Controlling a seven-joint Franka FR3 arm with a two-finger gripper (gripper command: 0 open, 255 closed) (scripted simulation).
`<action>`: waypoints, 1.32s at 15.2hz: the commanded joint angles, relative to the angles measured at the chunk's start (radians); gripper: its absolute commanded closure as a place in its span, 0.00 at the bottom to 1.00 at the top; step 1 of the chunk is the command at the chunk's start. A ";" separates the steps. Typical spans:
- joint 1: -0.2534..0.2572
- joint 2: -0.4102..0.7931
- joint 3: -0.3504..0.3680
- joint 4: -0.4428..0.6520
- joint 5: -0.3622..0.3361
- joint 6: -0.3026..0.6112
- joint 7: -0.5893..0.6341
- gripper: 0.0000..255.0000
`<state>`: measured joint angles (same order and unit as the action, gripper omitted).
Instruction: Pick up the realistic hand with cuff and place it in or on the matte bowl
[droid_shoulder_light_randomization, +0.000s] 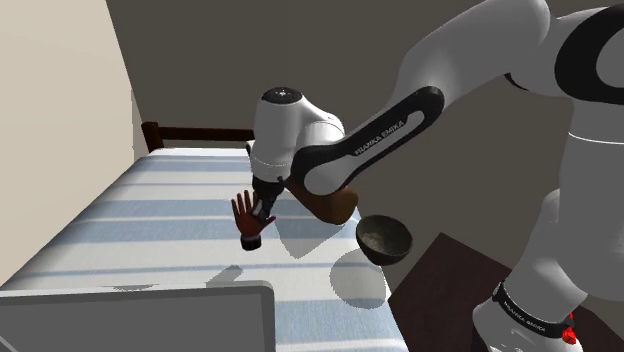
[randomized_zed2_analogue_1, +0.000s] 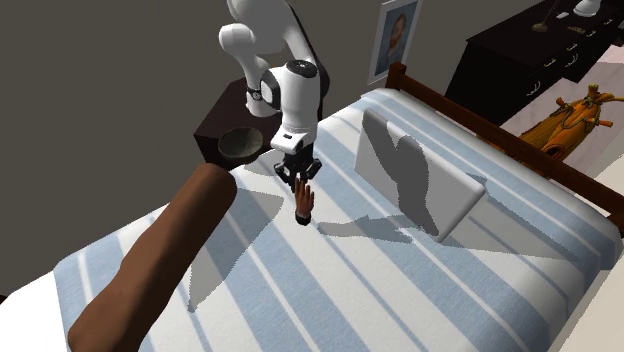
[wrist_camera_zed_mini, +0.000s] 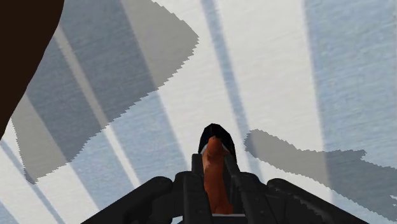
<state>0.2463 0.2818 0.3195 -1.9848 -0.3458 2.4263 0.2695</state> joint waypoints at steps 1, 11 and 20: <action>-0.004 -0.019 0.005 0.004 0.014 -0.021 -0.012 1.00; -0.014 -0.084 0.022 0.059 0.069 -0.132 -0.061 1.00; -0.018 -0.126 0.031 0.128 0.106 -0.238 -0.097 1.00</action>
<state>0.2289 0.1611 0.3495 -1.8652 -0.2440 2.2016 0.1765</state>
